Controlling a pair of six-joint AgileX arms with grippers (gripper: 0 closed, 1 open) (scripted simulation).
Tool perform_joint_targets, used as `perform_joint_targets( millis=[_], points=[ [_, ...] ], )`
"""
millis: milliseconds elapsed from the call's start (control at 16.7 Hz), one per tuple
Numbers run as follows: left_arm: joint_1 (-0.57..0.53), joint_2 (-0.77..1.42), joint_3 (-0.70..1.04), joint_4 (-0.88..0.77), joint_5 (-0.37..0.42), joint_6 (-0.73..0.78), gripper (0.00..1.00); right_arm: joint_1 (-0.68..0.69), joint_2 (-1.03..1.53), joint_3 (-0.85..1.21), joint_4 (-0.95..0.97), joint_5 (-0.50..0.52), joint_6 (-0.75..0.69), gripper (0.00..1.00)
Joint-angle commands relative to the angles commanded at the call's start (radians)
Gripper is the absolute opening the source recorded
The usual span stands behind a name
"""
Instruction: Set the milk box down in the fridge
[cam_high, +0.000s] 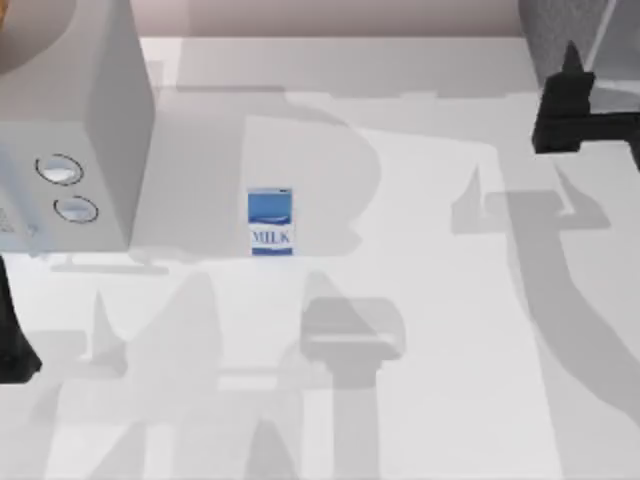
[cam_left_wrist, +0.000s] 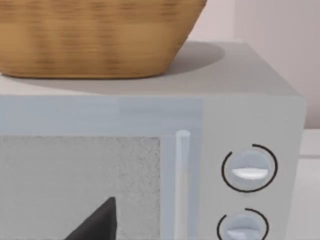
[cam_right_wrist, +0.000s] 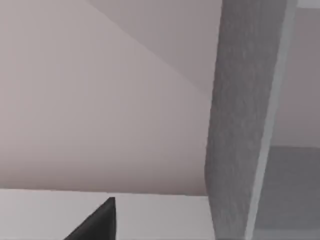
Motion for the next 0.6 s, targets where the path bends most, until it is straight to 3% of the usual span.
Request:
perform_joint_targets(
  millis=[600],
  points=[
    [0.000, 0.000, 0.000, 0.000, 0.000, 0.000, 1.00, 0.377, 0.971, 0.509, 0.488, 0.393, 0.008, 1.00]
  ],
)
